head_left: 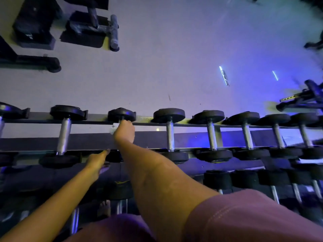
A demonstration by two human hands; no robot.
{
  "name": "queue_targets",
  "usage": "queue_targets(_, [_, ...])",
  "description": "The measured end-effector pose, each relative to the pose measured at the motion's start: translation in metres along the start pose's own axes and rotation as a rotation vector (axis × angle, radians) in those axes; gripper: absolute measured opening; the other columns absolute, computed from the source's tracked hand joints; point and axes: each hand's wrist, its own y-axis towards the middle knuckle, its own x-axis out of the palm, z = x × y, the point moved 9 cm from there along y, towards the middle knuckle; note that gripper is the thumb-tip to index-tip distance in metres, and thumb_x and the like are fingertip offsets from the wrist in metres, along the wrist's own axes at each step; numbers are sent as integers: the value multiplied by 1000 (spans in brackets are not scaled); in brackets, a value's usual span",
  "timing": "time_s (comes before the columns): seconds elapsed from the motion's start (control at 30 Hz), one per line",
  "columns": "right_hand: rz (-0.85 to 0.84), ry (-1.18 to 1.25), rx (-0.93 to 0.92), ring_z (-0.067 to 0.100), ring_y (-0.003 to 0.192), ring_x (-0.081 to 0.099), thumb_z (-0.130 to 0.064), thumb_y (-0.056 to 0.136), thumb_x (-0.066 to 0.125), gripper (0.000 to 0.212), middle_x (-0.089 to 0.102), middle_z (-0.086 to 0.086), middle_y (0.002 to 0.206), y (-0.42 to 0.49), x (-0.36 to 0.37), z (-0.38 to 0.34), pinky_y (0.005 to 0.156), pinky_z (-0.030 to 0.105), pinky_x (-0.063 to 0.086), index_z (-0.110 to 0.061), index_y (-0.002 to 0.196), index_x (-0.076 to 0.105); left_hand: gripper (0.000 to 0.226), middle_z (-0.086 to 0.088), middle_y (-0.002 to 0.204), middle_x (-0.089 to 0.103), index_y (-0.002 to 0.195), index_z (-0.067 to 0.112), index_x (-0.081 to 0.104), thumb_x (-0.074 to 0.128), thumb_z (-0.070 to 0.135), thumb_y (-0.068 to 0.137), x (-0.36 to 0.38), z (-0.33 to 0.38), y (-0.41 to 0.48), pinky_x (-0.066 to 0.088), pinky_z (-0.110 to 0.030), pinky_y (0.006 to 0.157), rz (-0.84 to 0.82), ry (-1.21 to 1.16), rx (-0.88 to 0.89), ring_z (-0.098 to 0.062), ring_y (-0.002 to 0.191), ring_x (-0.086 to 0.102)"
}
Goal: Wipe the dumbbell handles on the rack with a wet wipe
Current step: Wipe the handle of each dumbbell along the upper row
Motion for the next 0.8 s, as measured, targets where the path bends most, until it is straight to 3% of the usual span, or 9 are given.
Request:
queue_targets(0.2, [-40,98,100,33,114,56,-8,91,63,29,60,16,117,6,5,9,88,39,49,-3,119,61,39,-22,123,57,126,-2,54,61,17,93,1,5,-8,48,-41,82,-8,-17,10,-29,84,55])
queue_targets(0.33, [-117,151,141,25,110,60,-8,91,64,31,65,11,115,-1,7,22,88,31,48,0,120,58,37,-21,130,54,126,1,54,61,15,93,1,4,-2,47,-42,88,7,-45,-14,-37,116,52])
queue_targets(0.43, [-142,192,169,20,105,63,-11,89,68,33,68,9,113,-1,13,34,78,22,44,0,119,60,33,-20,127,58,121,2,57,64,17,91,2,0,4,49,-41,81,14,-35,-37,-36,119,54])
queue_targets(0.5, [-147,197,185,21,108,63,-9,91,63,32,66,10,117,-3,16,40,75,20,41,0,122,59,30,-22,123,60,116,3,59,65,17,90,2,-2,8,52,-40,73,17,-49,-61,-35,109,58])
queue_targets(0.67, [-150,166,130,21,101,66,-18,86,69,33,68,8,112,-2,28,46,86,30,52,-2,114,64,35,-20,100,64,120,2,56,65,16,89,7,-10,11,51,-35,38,-34,-153,-208,-30,73,60])
queue_targets(0.73, [-131,99,70,23,100,65,-9,89,61,22,67,7,111,9,24,37,83,28,51,-2,110,66,39,-17,94,61,123,1,55,64,23,91,11,-15,10,52,-43,48,-74,-149,-276,-29,72,59])
queue_targets(0.8, [-68,50,18,25,95,65,-2,89,57,16,68,8,102,23,12,23,83,32,54,-3,100,68,46,-19,100,59,125,2,54,63,31,91,16,-22,7,51,-47,61,-108,-169,-336,-32,76,57])
